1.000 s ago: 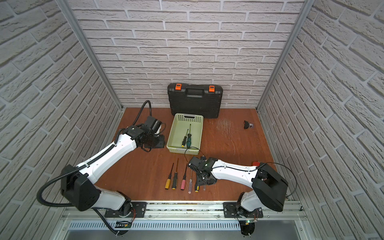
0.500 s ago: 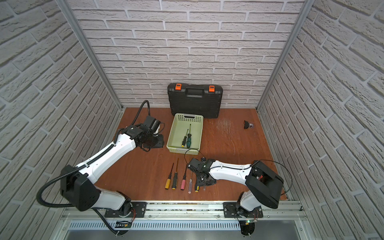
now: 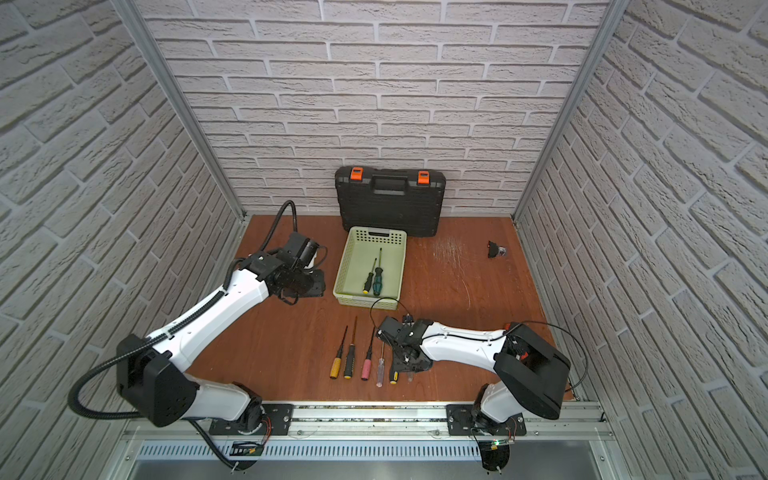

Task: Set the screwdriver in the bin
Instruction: 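Raise the left gripper while the right gripper descends onto the clear screwdriver, then lift the clear thin screwdriver with the right gripper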

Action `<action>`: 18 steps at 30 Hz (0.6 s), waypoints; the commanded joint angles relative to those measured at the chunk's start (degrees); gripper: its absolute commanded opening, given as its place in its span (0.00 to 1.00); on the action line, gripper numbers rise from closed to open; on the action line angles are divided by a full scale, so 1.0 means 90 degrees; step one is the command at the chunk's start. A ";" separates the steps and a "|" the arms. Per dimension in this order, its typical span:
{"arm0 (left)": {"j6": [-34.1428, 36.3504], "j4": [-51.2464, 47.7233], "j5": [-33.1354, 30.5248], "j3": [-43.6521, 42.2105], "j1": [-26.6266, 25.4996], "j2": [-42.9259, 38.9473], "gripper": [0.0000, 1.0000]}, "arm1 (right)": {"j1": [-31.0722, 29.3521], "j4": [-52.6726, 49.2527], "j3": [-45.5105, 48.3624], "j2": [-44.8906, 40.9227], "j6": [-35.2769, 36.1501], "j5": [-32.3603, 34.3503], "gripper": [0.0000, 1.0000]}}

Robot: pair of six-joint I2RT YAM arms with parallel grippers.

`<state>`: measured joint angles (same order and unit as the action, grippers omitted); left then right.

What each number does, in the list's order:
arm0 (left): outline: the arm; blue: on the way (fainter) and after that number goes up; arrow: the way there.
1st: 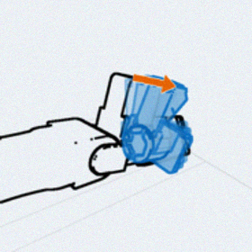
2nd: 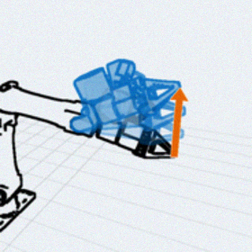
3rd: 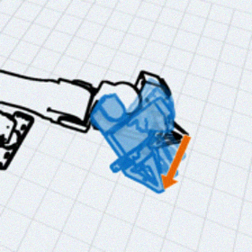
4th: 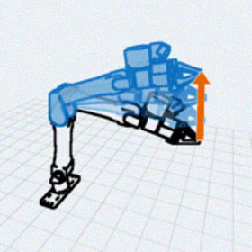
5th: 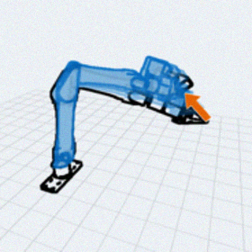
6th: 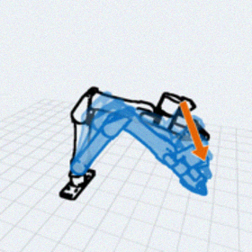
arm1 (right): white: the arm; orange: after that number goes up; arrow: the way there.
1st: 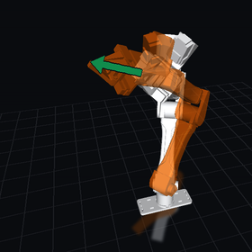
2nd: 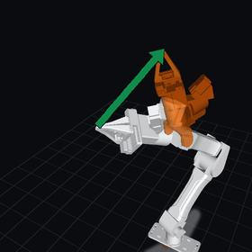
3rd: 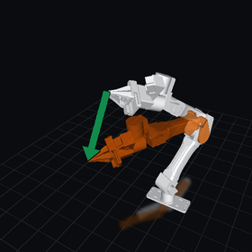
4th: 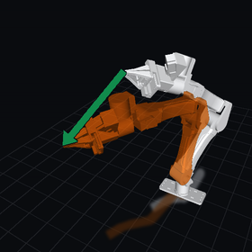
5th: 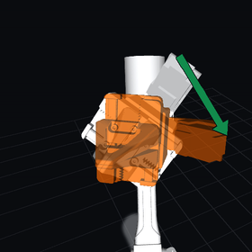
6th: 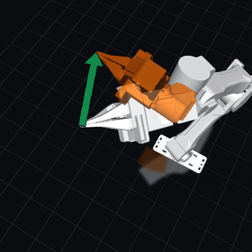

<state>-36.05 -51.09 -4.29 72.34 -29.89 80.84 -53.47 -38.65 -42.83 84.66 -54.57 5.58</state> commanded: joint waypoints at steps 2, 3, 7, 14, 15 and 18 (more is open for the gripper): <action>-0.0025 -0.0087 -0.0191 -0.0126 0.0057 -0.0181 0.48 | -0.0026 -0.0562 -0.0021 -0.0179 0.0097 0.0165 0.05; -0.0026 -0.0102 -0.0192 -0.0129 0.0065 -0.0174 0.48 | -0.0032 -0.0726 -0.0123 -0.0265 0.0131 0.0193 0.06; -0.0083 -0.0111 -0.0198 -0.0229 0.0068 -0.0278 0.48 | 0.0003 -0.1015 -0.0249 -0.0795 0.0135 0.0138 0.05; -0.0260 -0.0090 -0.0197 -0.0434 0.0096 -0.0537 0.48 | 0.0395 -0.1462 -0.1366 -0.1379 0.0385 -0.0081 0.05; -0.0276 -0.0071 -0.0198 -0.0499 0.0111 -0.0572 0.48 | 0.0533 -0.1476 -0.1695 -0.1329 0.0533 -0.0169 0.05; -0.0287 -0.0063 -0.0200 -0.0641 0.0169 -0.0682 0.48 | 0.1074 -0.1320 -0.2569 -0.0929 0.1064 -0.0612 0.05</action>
<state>-37.78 -51.46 -5.13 67.83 -29.19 76.20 -47.27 -50.85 -60.58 74.30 -50.15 3.01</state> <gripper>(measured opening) 0.482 0.151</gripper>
